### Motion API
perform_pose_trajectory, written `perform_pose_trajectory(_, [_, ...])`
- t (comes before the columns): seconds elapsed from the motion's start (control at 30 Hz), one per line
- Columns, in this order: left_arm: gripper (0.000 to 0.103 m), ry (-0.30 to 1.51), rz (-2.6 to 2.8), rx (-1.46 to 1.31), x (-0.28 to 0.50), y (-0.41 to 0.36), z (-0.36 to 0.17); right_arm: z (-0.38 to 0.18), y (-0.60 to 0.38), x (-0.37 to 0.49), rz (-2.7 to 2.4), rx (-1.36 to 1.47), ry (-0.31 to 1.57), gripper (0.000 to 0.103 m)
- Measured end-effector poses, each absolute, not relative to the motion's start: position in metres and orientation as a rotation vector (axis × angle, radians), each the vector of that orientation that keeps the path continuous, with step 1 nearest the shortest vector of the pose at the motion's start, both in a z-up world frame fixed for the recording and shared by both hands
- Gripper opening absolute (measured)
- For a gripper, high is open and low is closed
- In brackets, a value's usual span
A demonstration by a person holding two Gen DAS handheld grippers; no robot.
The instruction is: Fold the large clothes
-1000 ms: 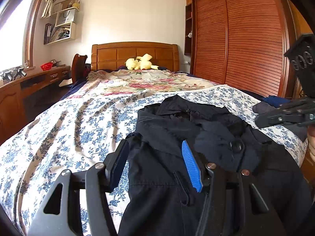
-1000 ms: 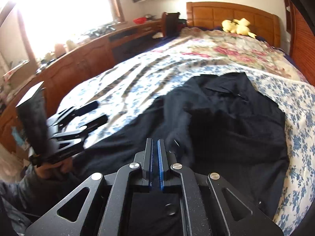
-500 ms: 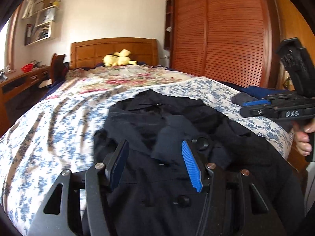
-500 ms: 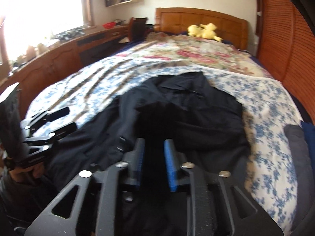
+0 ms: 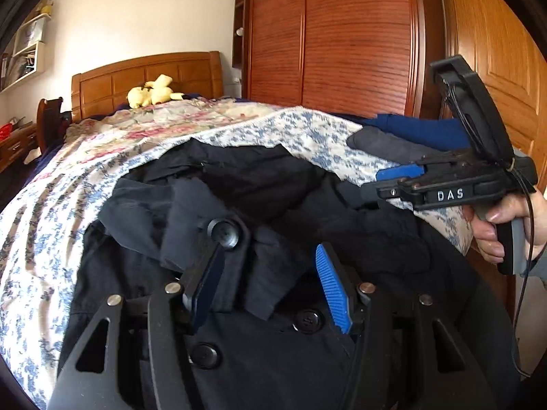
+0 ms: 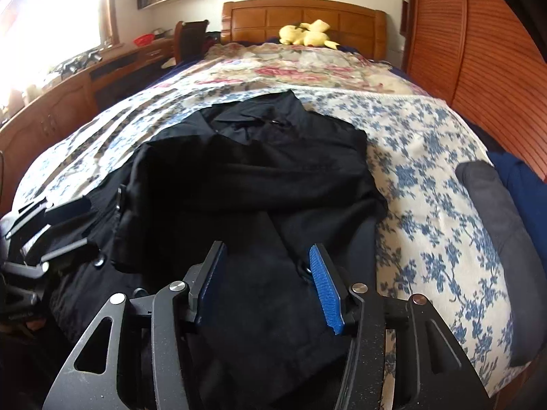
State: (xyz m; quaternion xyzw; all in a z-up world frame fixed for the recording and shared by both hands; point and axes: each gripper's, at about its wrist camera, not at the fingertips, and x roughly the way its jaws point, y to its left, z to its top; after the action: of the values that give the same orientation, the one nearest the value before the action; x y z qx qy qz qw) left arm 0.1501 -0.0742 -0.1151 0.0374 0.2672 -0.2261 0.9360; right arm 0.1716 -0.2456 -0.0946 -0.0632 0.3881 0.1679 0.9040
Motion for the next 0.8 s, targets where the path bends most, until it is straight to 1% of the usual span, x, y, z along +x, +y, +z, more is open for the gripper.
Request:
perform_pose_trajectory(0.17, [0.055, 0.591, -0.476, 0.108, 0.154, -0.088, -0.126, -0.111, -0.255, 0.175, 0.332, -0.116, 0.821, 0.053])
perform_pose_trajectory(0.23, [0.052, 0.616, -0.462, 0.123, 0.157, -0.093, -0.131, -0.116, -0.257, 0.175, 0.329, -0.12, 0.828, 0.053])
perform_pose_trajectory(0.3, [0.037, 0.632, -0.427, 0.146, 0.16, -0.095, -0.135, -0.12, -0.259, 0.174, 0.329, -0.125, 0.829, 0.054])
perform_pose_trajectory(0.33, [0.032, 0.637, -0.407, 0.156, 0.162, -0.094, -0.138, -0.121, -0.259, 0.173, 0.329, -0.126, 0.829, 0.054])
perform_pose_trajectory(0.37, [0.02, 0.644, -0.405, 0.153, 0.164, -0.09, -0.139, -0.122, -0.26, 0.173, 0.334, -0.122, 0.83, 0.054])
perform_pose_trajectory(0.4, [0.014, 0.644, -0.407, 0.141, 0.164, -0.085, -0.139, -0.122, -0.26, 0.171, 0.342, -0.111, 0.831, 0.054])
perform_pose_trajectory(0.47, [0.008, 0.629, -0.411, 0.117, 0.161, -0.072, -0.134, -0.121, -0.263, 0.168, 0.364, -0.076, 0.827, 0.054])
perform_pose_trajectory(0.57, [0.005, 0.61, -0.367, 0.085, 0.154, -0.048, -0.118, -0.116, -0.263, 0.162, 0.376, -0.069, 0.801, 0.054])
perform_pose_trajectory(0.8, [0.005, 0.562, -0.267, 0.06, 0.136, 0.005, -0.078, -0.111, -0.264, 0.152, 0.397, -0.041, 0.769, 0.054])
